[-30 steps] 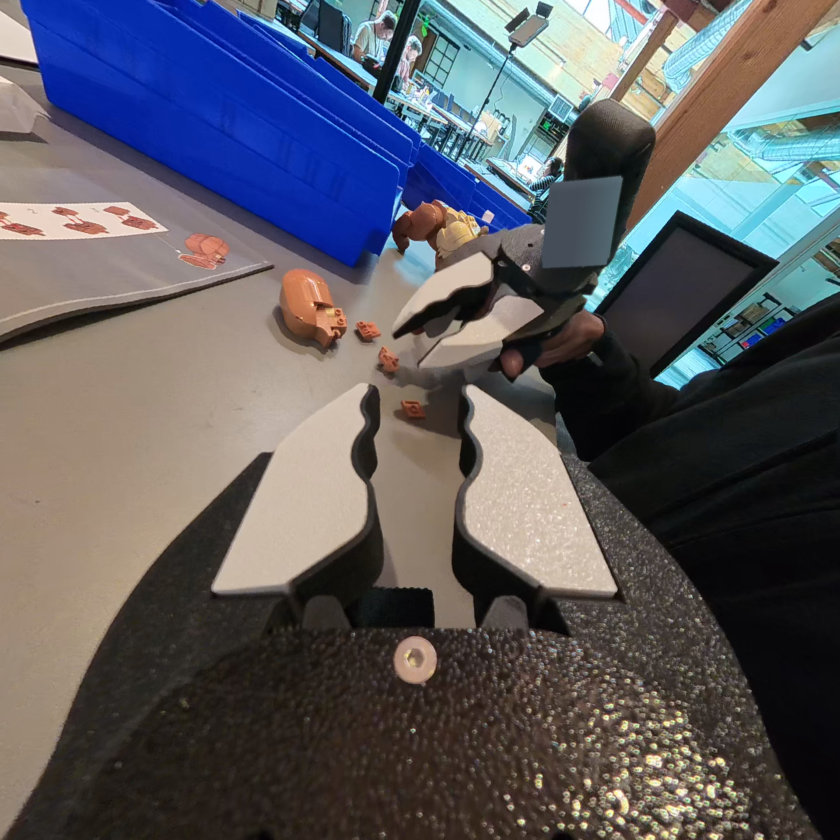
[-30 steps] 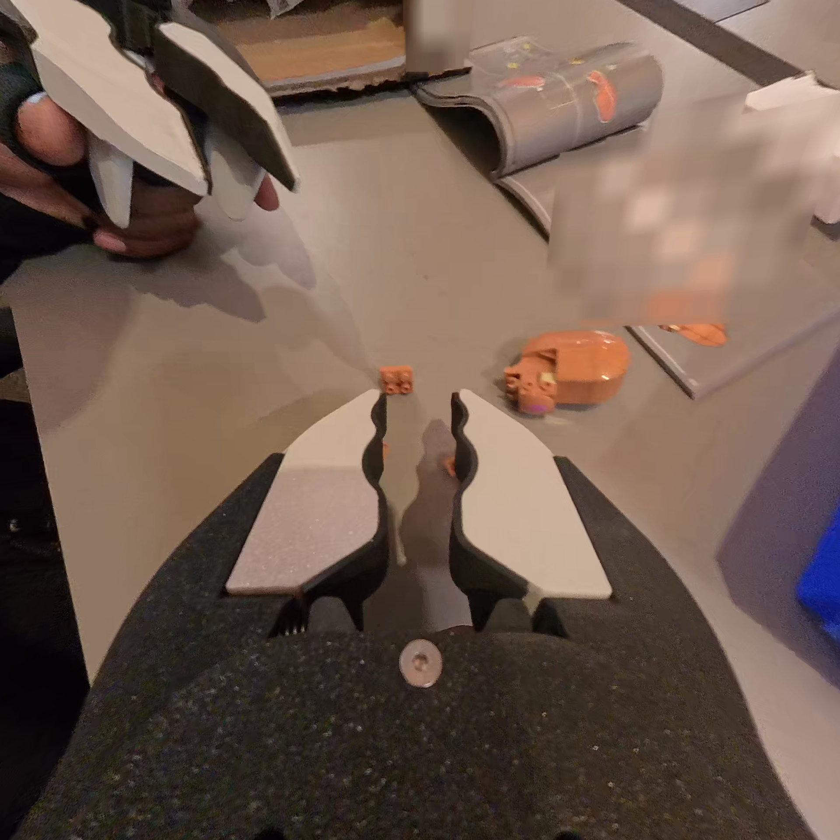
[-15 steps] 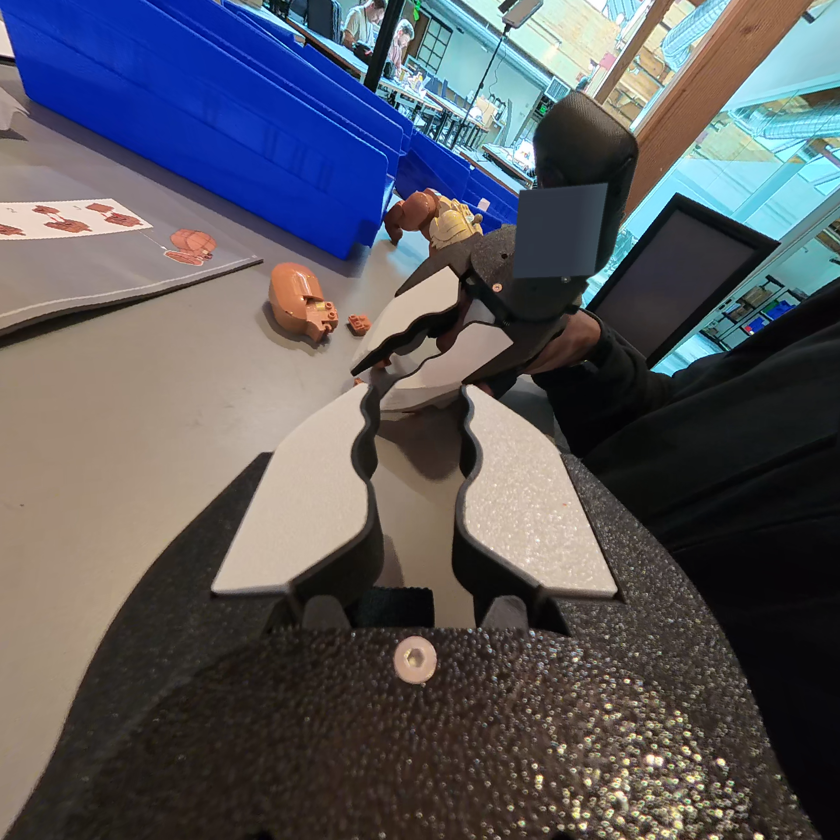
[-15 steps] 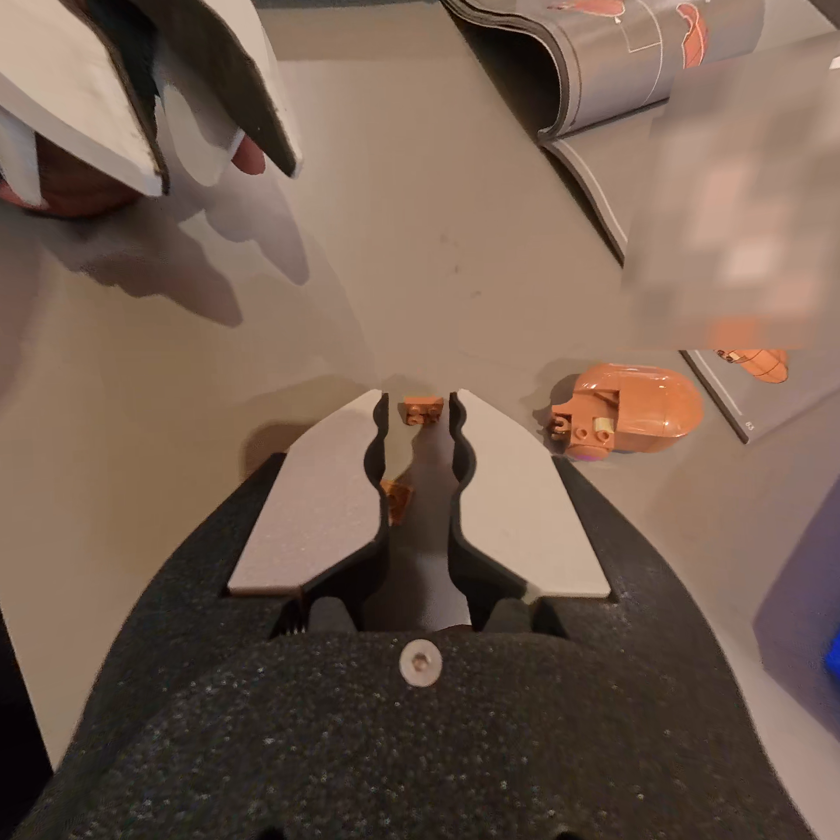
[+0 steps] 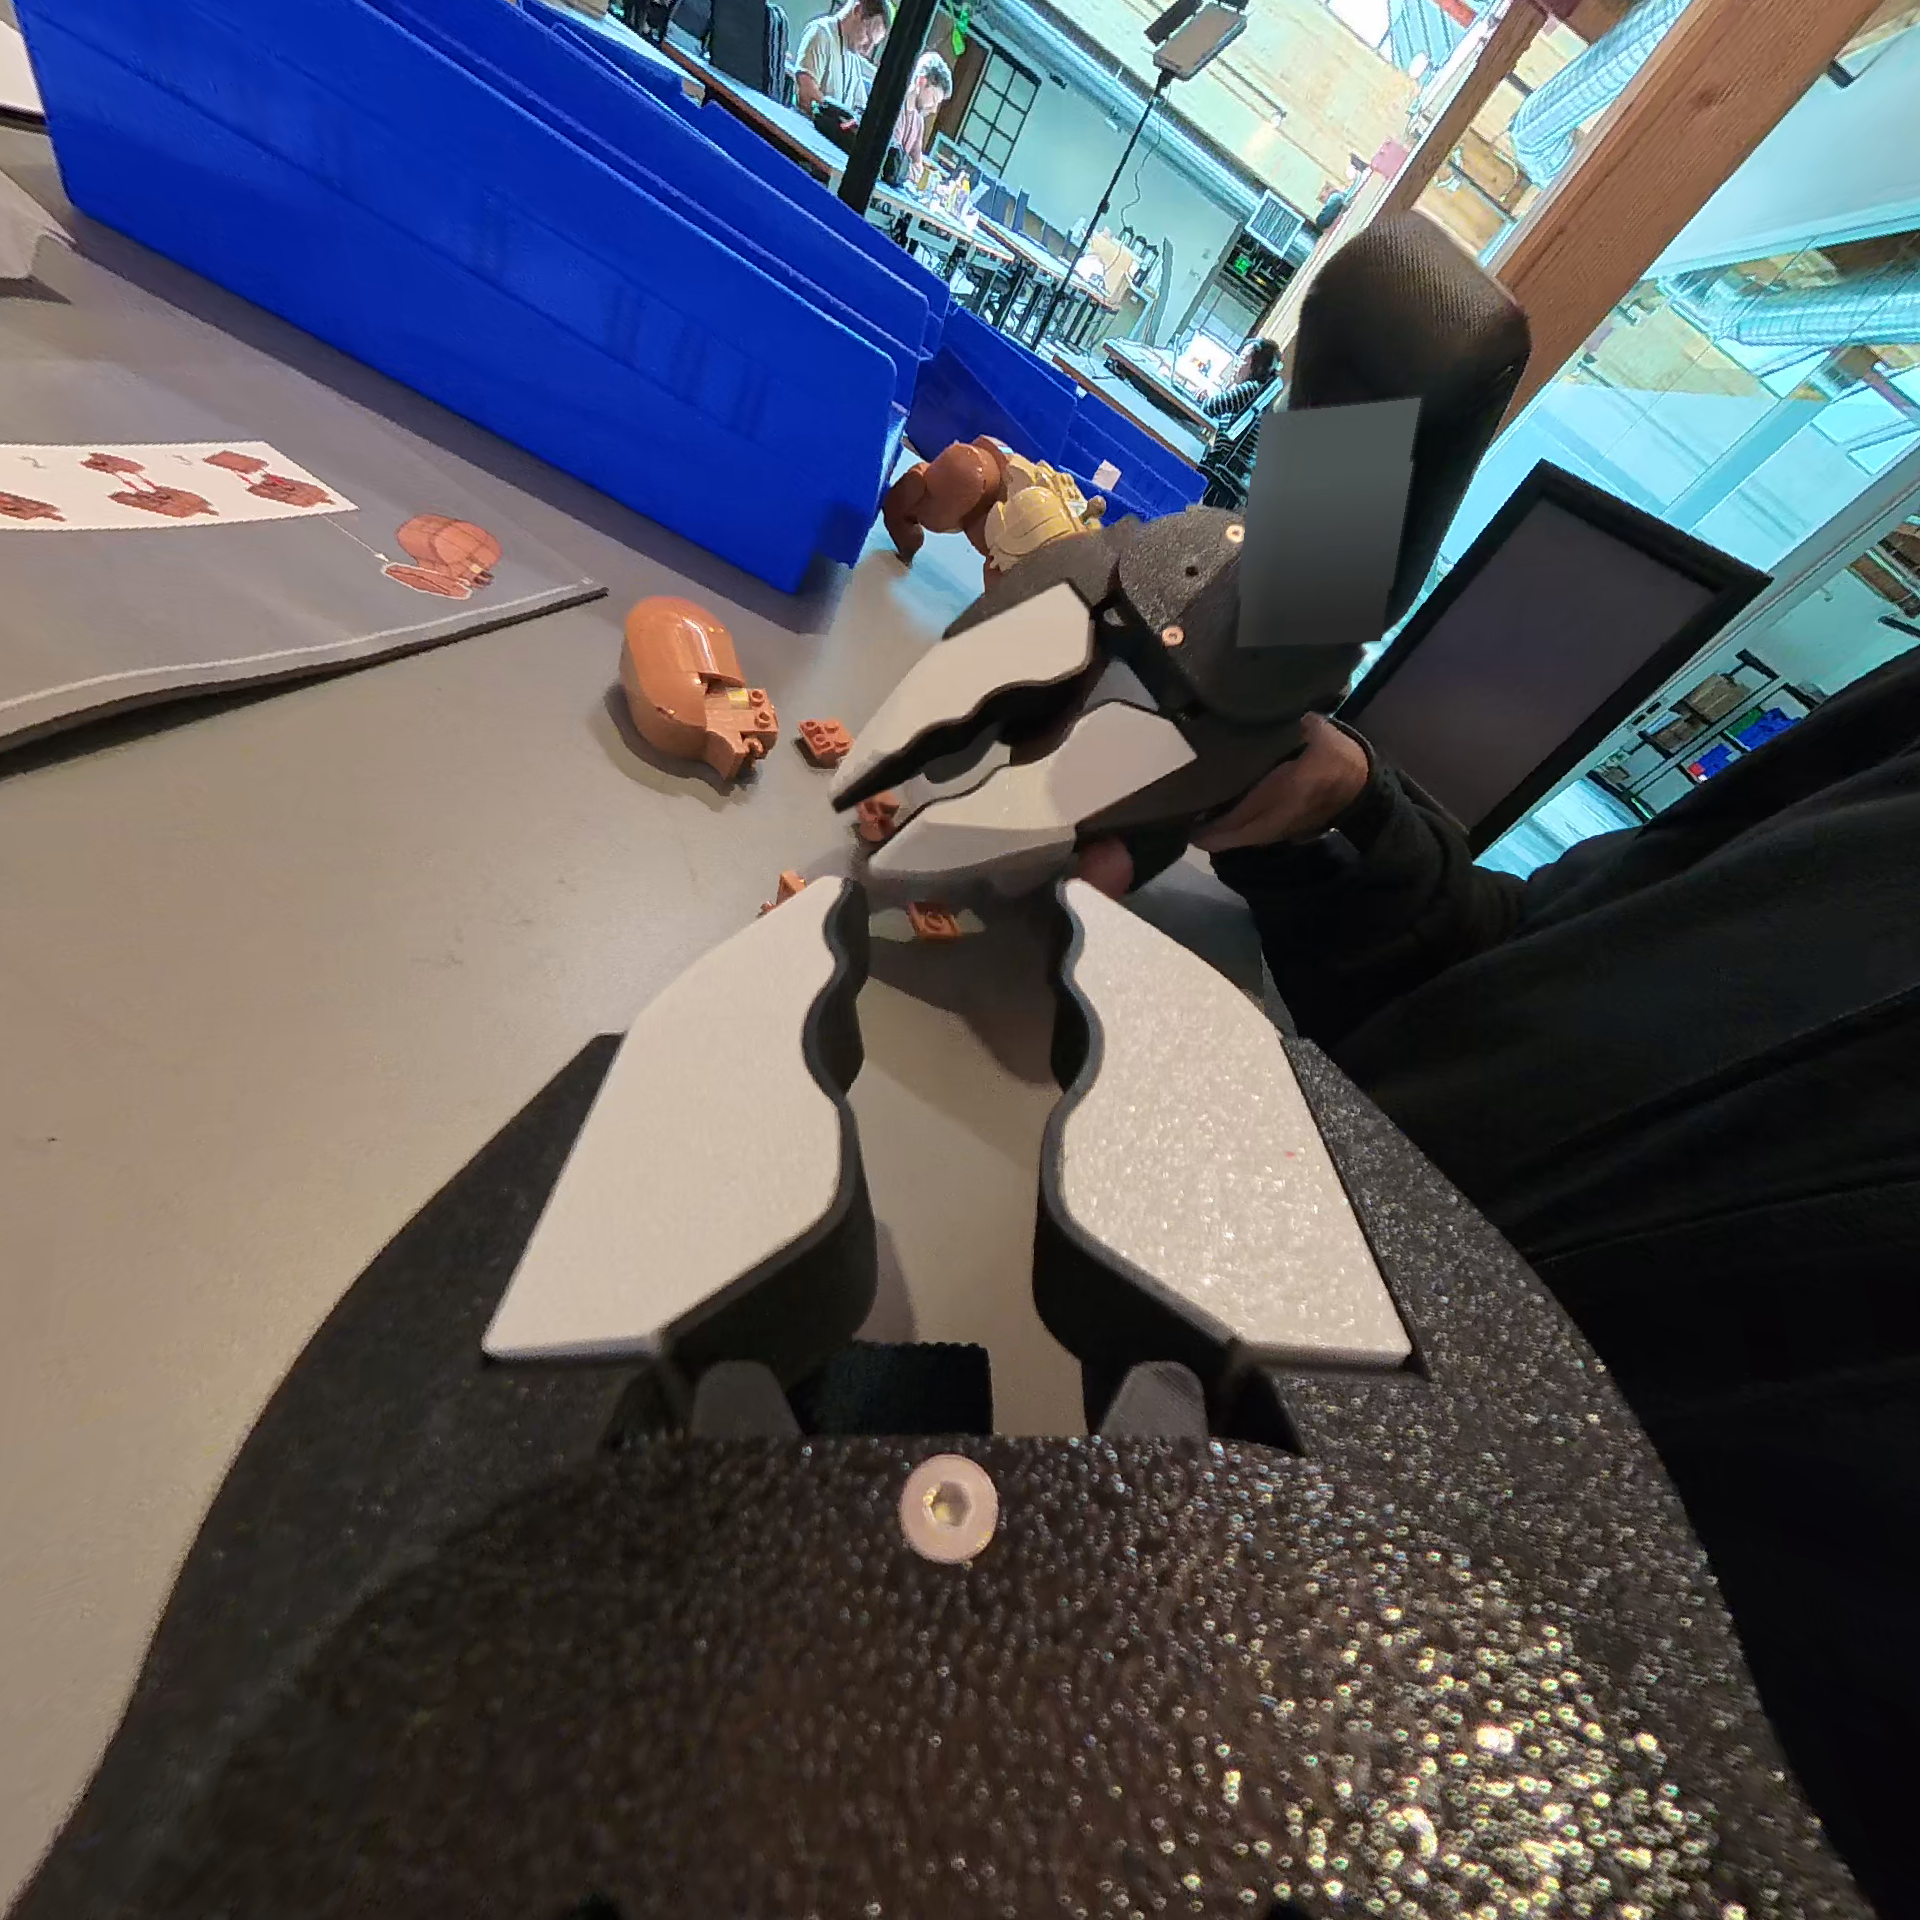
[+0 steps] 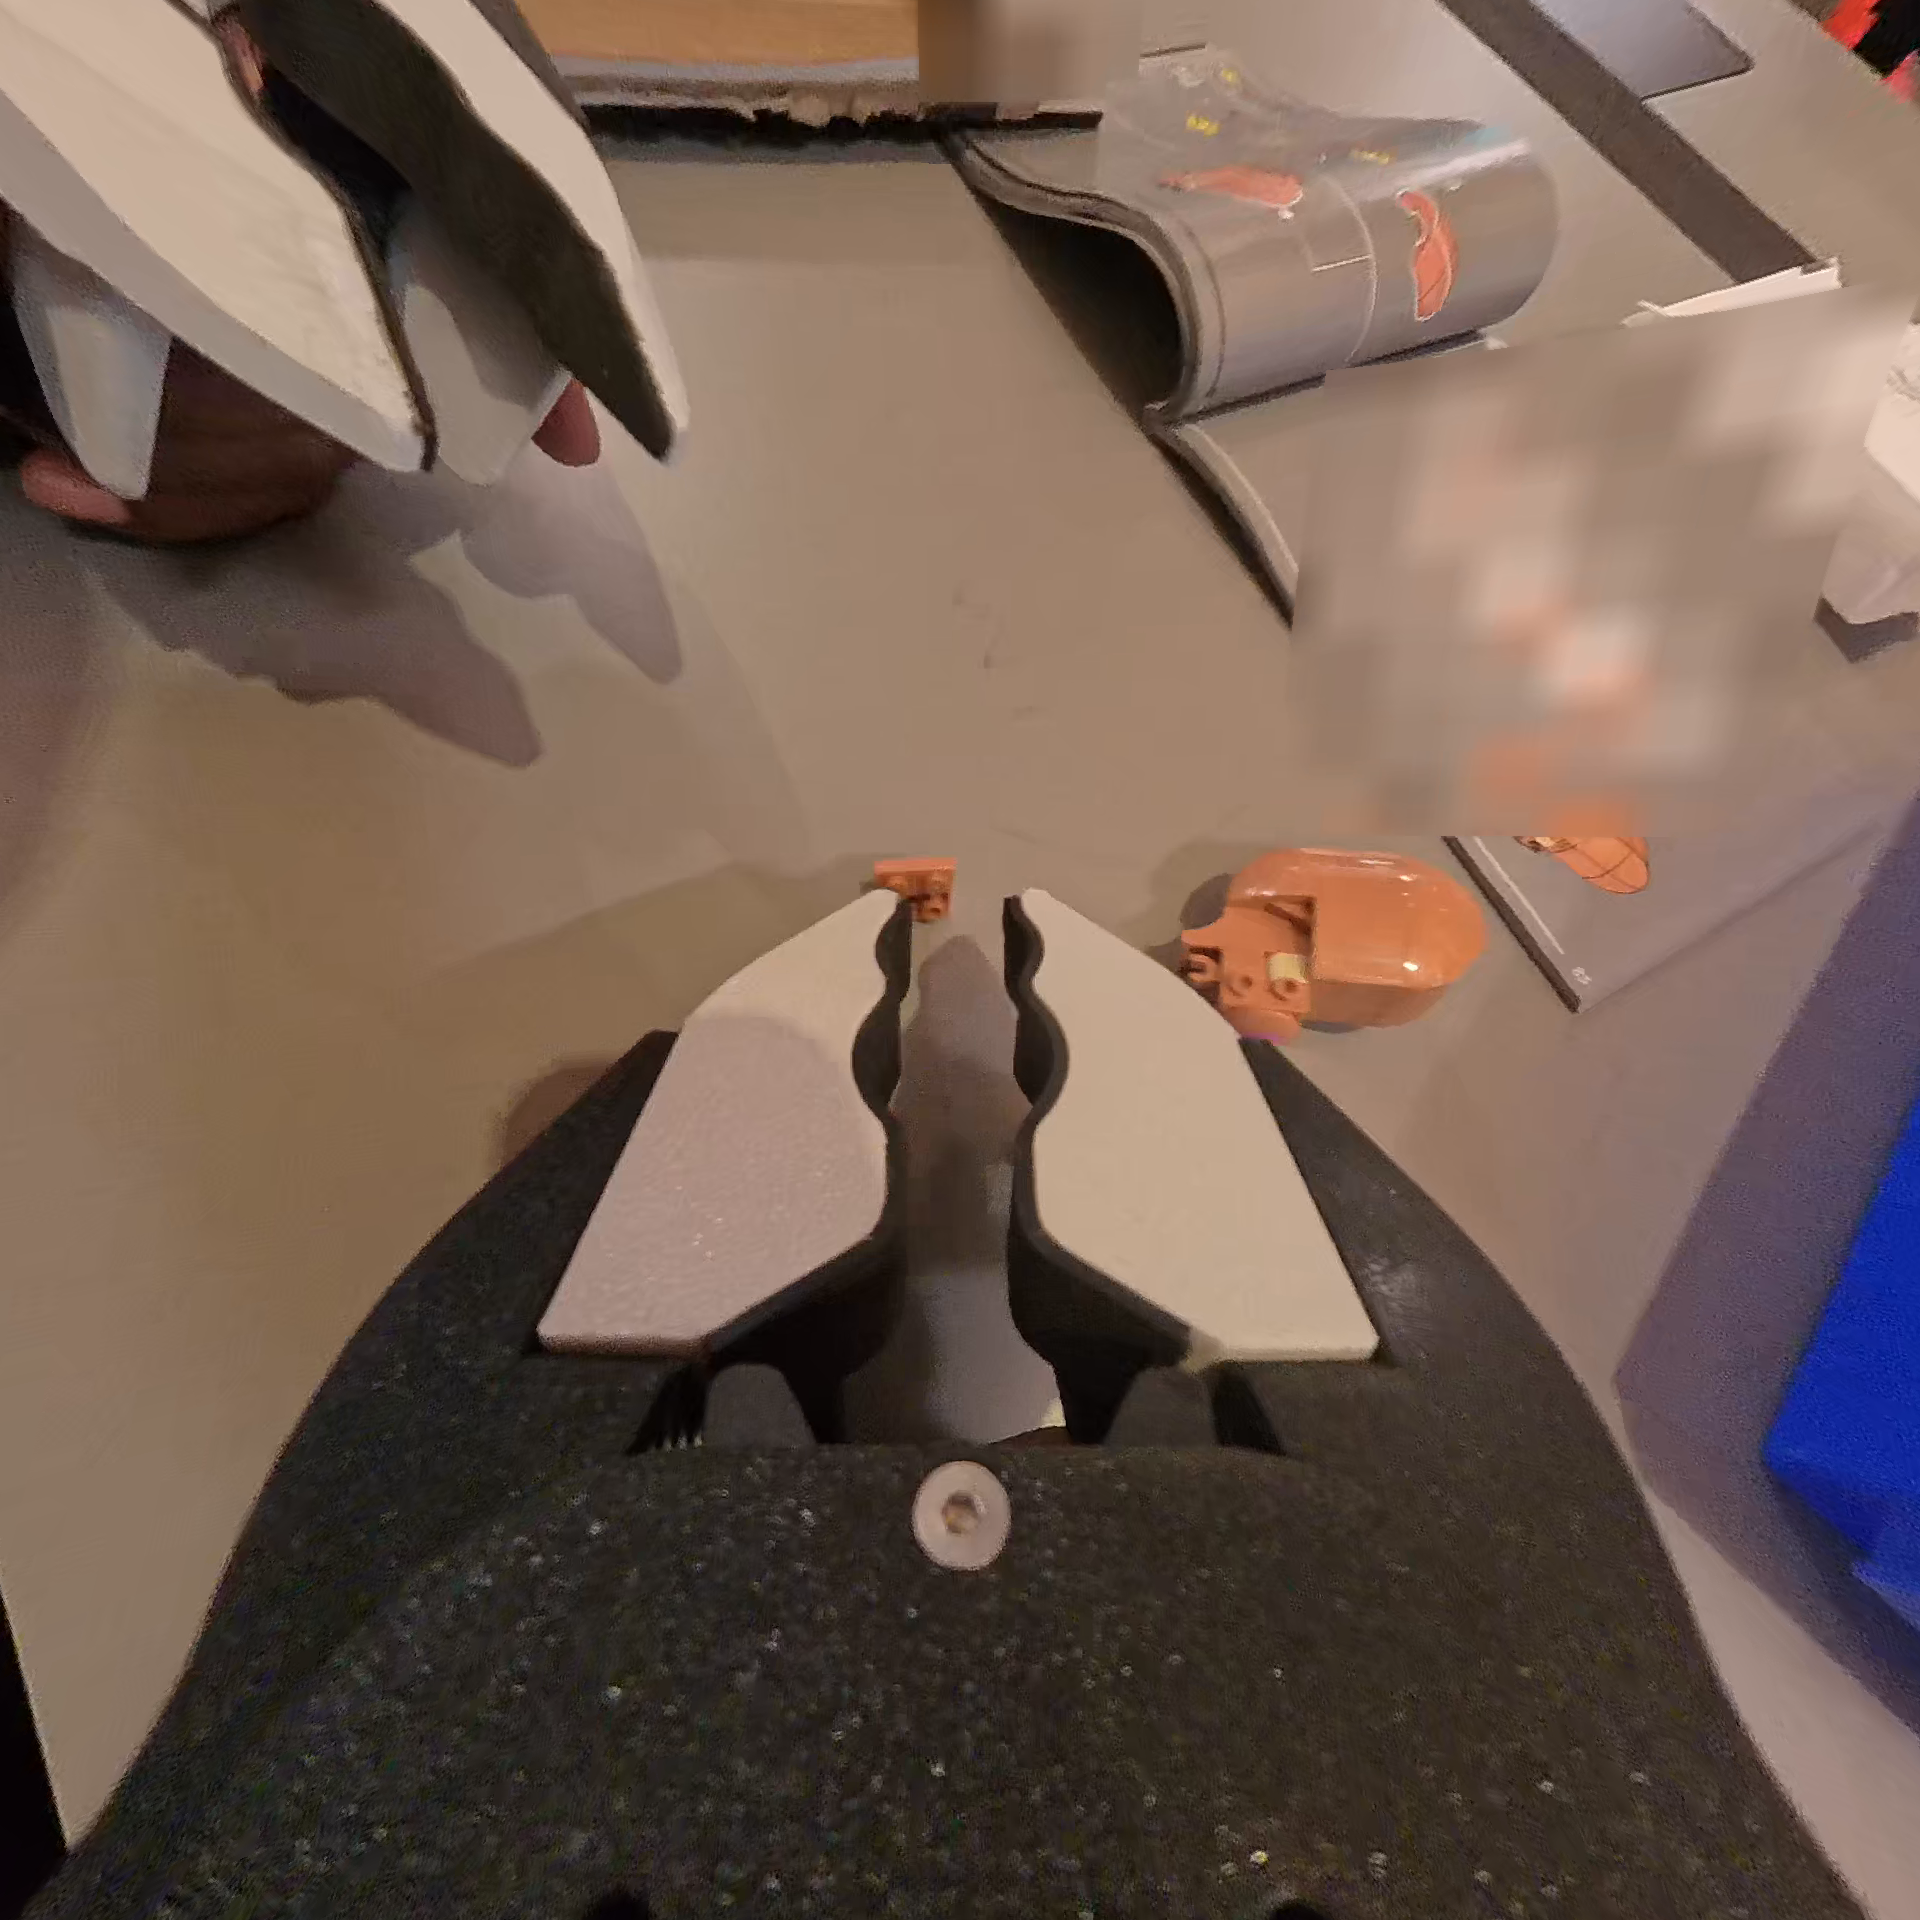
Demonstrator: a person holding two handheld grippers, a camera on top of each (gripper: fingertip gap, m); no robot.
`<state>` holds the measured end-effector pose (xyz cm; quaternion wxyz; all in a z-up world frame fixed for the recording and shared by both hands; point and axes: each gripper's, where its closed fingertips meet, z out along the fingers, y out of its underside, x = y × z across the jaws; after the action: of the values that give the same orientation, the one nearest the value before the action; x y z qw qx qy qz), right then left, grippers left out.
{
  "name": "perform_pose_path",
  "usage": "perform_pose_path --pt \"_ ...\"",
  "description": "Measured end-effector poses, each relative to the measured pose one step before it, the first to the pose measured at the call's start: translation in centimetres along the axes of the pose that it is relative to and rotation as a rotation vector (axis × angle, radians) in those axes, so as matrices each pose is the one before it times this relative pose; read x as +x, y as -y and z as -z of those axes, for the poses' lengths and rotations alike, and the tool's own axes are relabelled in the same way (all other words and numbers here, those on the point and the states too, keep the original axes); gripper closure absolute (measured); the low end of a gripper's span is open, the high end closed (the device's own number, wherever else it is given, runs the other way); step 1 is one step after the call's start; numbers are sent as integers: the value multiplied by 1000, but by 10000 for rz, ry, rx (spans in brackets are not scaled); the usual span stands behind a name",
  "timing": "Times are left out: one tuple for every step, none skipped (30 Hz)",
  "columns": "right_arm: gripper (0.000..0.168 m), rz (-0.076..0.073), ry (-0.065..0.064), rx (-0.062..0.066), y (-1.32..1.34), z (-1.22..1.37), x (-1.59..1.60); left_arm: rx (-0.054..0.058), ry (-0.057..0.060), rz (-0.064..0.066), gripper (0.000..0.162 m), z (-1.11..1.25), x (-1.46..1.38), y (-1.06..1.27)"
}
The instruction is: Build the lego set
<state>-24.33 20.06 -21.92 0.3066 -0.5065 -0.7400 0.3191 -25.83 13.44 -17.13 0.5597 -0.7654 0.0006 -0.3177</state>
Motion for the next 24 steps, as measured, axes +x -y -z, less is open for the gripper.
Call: perform_pose_path --pt "151 -51 -154 67 -72 388 550 20 1 17 129 25 -27 28" --pt "151 -47 -192 -8 -220 436 710 14 0 16 129 12 -14 16" --pt "150 -59 -202 -71 -353 452 814 6 2 16 129 9 -19 10" --pt "150 -73 -230 -77 -417 480 934 -2 2 18 129 -8 -17 4" --pt "150 -92 -243 -104 -489 474 980 -9 -2 15 129 -18 -16 -13" --pt "149 -102 -232 -141 -567 455 974 -13 2 5 129 -8 -6 -9" --pt "149 -92 -206 -176 -640 412 912 -13 4 -2 129 -13 -6 -13" --pt "149 -86 -180 -187 -680 309 813 -11 3 2 129 -16 -7 -19" --pt "149 -109 -133 -196 -700 198 688 -7 4 5 129 -12 -9 -1" --pt "149 -139 -55 -179 -633 84 495 -8 5 3 129 -5 -12 -15" --pt "148 -136 38 -102 -467 -20 229 -14 6 3 129 -21 -8 -10" --pt "148 -120 103 -8 -222 -100 1 -18 5 4 129 -20 -11 -24" --pt "147 -77 176 32 -44 -154 -202 -20 7 5 129 -18 -12 -27" --pt "147 -13 210 22 65 -205 -339 -21 6 6 129 -21 -22 -21" --pt "146 2 141 29 170 -189 -289 -13 4 3 129 -12 -2 -13" --pt "146 -9 95 4 192 -176 -226 8 4 -3 129 3 -4 7" --pt "146 -29 80 -7 188 -170 -186 32 3 -3 129 40 4 34" --pt "145 -25 107 -32 143 -172 -199 48 2 -1 129 47 -5 58" --pt "145 -8 110 -82 32 -204 -182 54 5 -2 129 62 1 67" --pt "144 4 44 -119 -58 -232 -89 47 4 -5 129 43 -4 54" --pt "143 9 -21 -140 -104 -236 7 32 3 -10 129 37 11 40" --pt "143 -4 -10 -168 -162 -234 11 12 2 -13 129 14 12 9" --pt "143 -7 -21 -160 -186 -216 45 -4 -1 -16 129 -10 19 -8" --pt "143 5 -36 -96 -105 -171 56 -11 -2 -21 129 -5 16 -17"
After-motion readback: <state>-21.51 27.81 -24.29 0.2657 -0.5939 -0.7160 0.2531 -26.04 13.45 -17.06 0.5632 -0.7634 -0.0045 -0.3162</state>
